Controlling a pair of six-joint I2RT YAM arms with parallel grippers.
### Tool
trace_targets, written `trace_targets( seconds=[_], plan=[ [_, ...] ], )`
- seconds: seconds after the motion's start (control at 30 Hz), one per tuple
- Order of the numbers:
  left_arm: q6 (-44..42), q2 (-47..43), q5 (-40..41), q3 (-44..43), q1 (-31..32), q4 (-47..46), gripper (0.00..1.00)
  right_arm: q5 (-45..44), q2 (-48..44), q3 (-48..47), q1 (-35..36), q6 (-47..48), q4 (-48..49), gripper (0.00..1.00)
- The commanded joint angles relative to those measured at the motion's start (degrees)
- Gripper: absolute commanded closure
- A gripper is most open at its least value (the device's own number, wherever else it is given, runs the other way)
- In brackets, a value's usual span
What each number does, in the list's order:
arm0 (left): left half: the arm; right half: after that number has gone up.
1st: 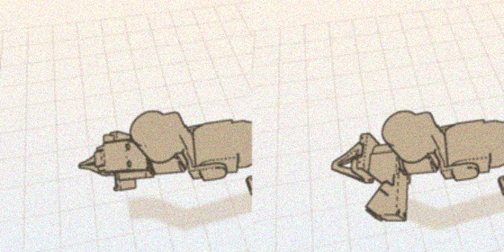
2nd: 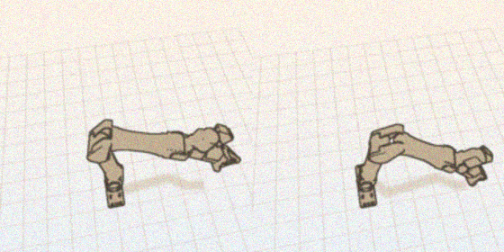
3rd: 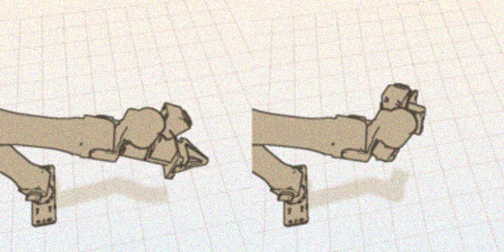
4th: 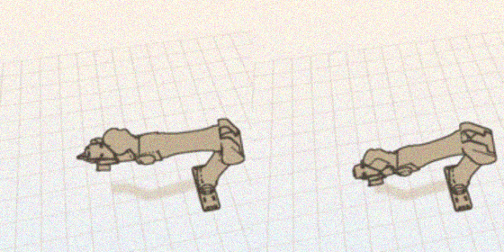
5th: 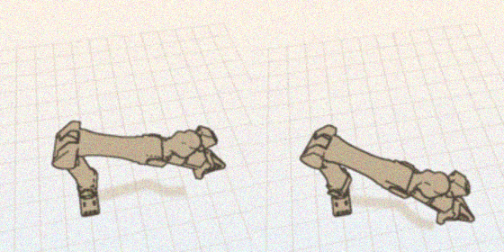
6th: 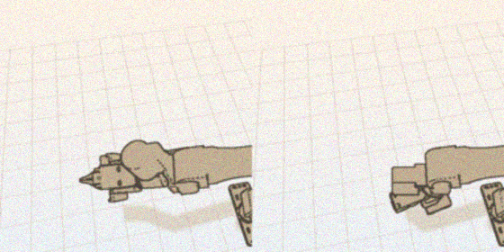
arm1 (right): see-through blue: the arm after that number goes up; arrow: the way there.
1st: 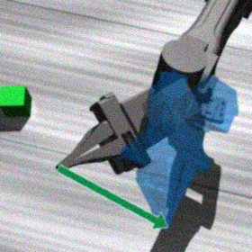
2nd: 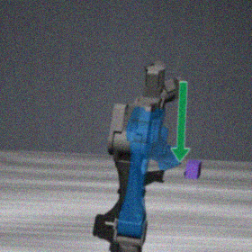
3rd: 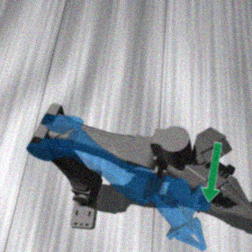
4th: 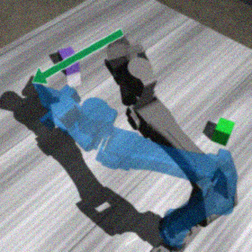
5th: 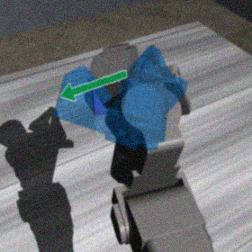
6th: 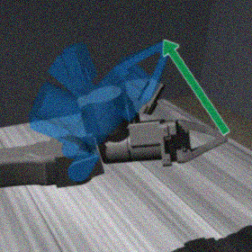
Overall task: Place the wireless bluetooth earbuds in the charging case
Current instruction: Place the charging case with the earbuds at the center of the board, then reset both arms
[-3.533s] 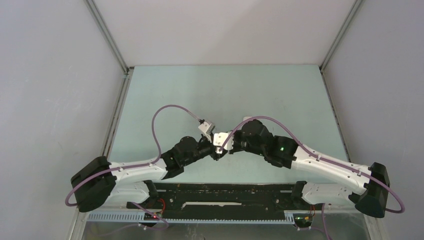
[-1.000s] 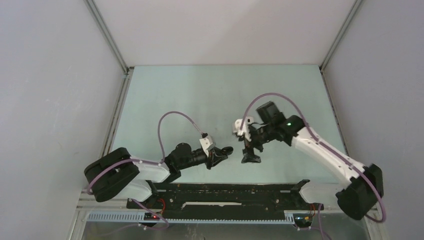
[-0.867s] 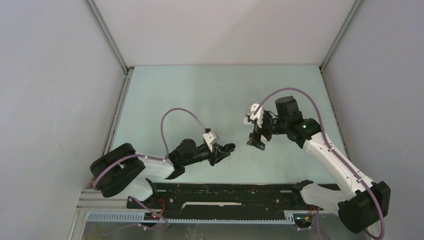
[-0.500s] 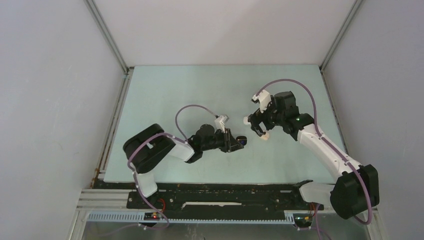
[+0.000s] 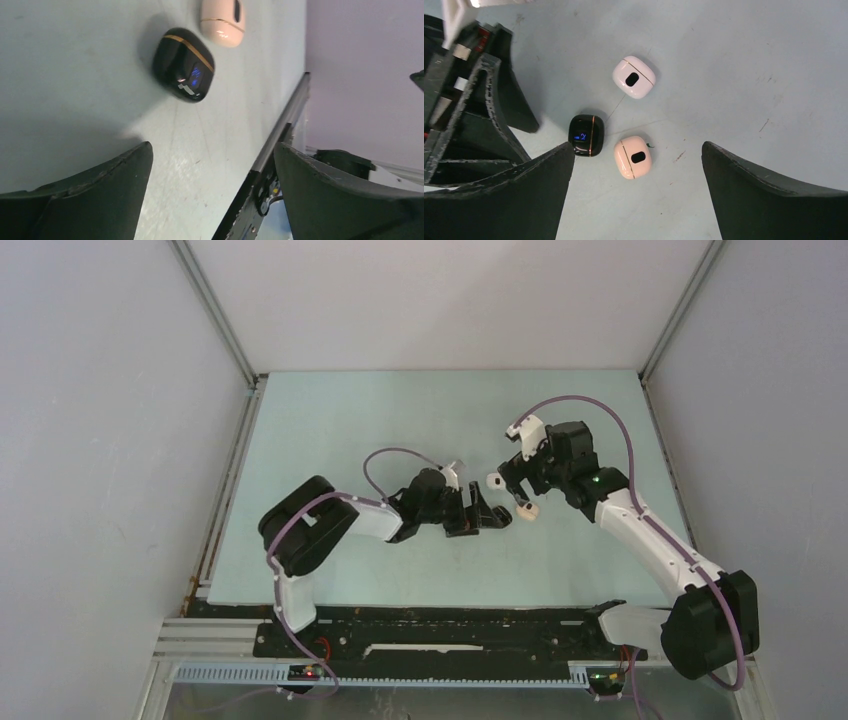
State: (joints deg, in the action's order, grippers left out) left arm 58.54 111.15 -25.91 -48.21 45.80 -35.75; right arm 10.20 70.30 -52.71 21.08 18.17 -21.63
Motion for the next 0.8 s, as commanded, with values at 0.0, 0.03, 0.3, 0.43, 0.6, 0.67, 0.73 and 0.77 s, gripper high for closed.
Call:
trace_targets(
  seconds=[0.0, 0.03, 0.3, 0.43, 0.6, 0.67, 0.73, 0.77],
  plan=[
    [-15.51, -8.51, 8.48, -1.96, -1.52, 29.44, 0.0, -2.76, -2.0, 0.32, 0.01, -0.68, 3.63, 0.0],
    [-18.65, -10.81, 13.48, -2.24, -1.61, 33.61, 0.01, -3.46, -2.05, 0.32, -0.04, -1.15, 3.97, 0.0],
    [-31.43, -29.71, 42.71, 0.9, -2.33, 46.34, 0.02, -6.32, -5.22, 2.15, 0.61, -4.25, 8.69, 0.0],
    [-32.54, -38.74, 53.24, 2.67, -2.62, 45.74, 0.02, -5.88, -7.09, 3.04, 0.18, -5.33, 9.81, 0.0],
    [-32.51, -51.3, 55.16, -0.32, -2.72, 49.27, 0.02, -5.09, -8.77, 3.09, -0.84, -7.17, 10.07, 0.0],
    [-36.1, -54.27, 56.41, -3.71, -2.65, 53.09, 0.02, -4.9, -9.31, 3.14, -1.13, -7.2, 10.14, 0.0],
    [-39.2, -55.73, 59.51, -6.99, -2.72, 57.14, 0.02, -3.7, -9.95, 3.32, -1.28, -7.27, 10.22, 0.0],
    [-40.49, -55.93, 61.66, -8.23, -2.68, 58.79, 0.02, -3.55, -10.45, 3.77, -1.23, -7.15, 10.72, 0.0]
  ],
)
